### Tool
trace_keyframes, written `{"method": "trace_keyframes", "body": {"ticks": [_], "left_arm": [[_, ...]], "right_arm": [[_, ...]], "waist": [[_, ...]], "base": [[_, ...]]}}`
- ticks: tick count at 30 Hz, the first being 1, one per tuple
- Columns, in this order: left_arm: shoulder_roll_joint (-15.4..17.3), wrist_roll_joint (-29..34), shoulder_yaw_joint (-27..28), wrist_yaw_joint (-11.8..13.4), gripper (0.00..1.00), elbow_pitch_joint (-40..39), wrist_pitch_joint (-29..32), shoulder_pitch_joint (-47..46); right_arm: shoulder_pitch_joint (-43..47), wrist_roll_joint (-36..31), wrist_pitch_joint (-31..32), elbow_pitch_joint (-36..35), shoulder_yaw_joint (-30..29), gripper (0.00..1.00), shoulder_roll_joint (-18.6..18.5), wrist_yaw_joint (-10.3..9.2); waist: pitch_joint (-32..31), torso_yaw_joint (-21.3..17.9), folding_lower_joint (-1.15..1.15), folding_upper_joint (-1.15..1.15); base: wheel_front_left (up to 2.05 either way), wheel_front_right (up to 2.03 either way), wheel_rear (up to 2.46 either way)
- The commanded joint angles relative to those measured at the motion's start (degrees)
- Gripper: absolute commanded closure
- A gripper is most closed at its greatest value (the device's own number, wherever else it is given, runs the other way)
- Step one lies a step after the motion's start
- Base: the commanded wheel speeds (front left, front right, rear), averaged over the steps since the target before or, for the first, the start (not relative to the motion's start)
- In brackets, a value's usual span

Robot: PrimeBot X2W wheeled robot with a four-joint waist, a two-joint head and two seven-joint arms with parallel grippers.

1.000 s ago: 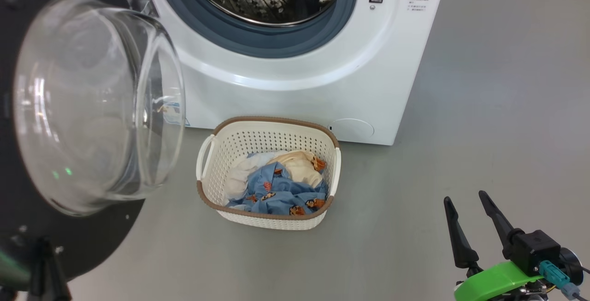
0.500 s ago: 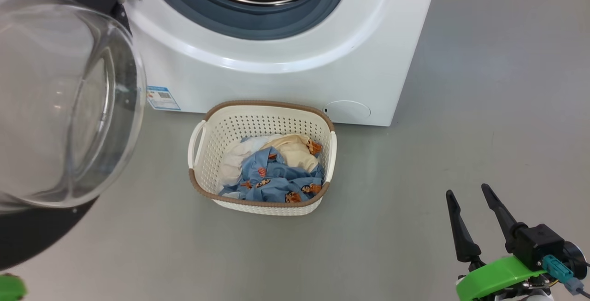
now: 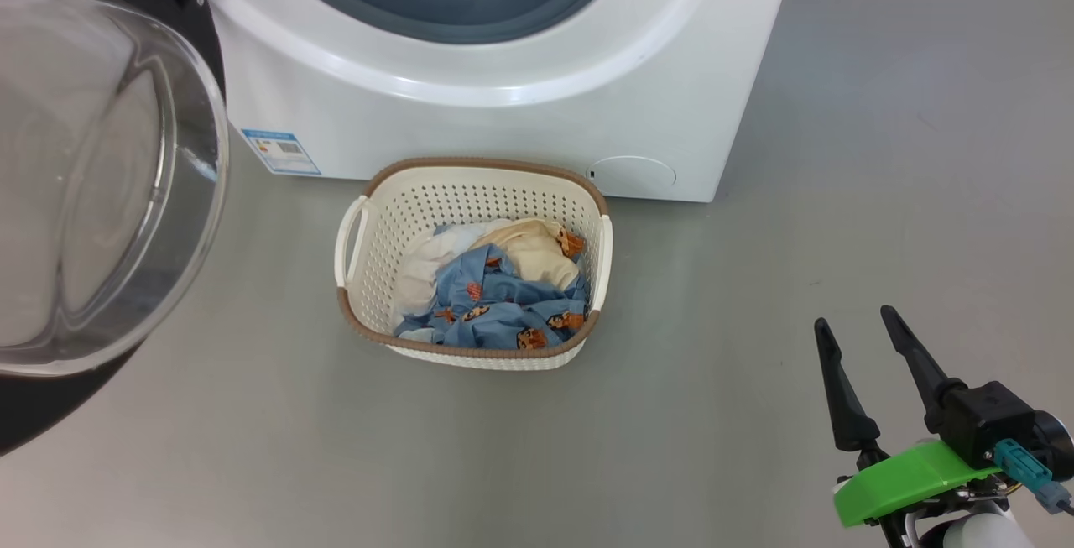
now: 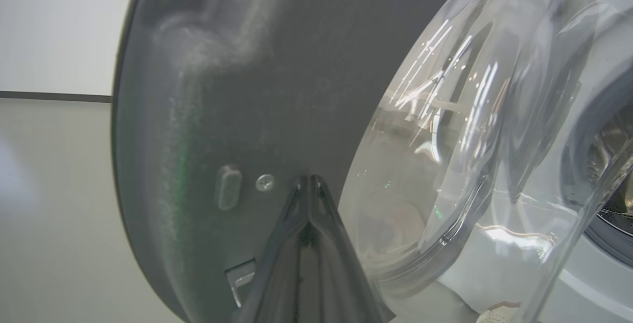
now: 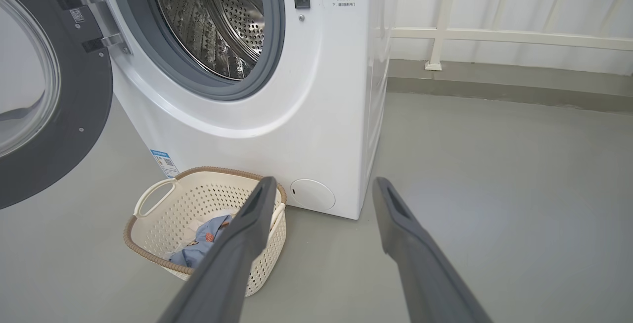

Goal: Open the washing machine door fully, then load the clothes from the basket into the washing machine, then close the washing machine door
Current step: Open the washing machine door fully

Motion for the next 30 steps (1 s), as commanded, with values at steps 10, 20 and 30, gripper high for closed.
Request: {"method": "trace_keyframes", "body": {"ticks": [10,20,30], "left_arm": [[3.09,3.26,5.33,-1.84,1.0,0.02,-0.29,-4.43],[-0.01,6.69,6.53,-4.17,1.0,-6.51,-0.29,-0.73],[-5.13,8.28,0.91,-4.64,1.0,-17.31,-0.29,6.75]], "right_arm": [[-1.85,-0.82,0.74,-2.7,1.07,0.0,-0.5,0.09],[-1.54,0.02,-0.28,-0.81,1.37,0.0,-0.18,0.09],[-0.84,1.32,-1.58,1.45,1.84,0.0,0.14,0.09]], "waist": [[2.34,0.3,0.0,0.0],[-0.63,-0.14,0.0,0.0],[-3.99,-1.05,0.0,0.0]], "base": [[0.0,0.0,0.0],[0.0,0.0,0.0],[0.0,0.0,0.0]]}}
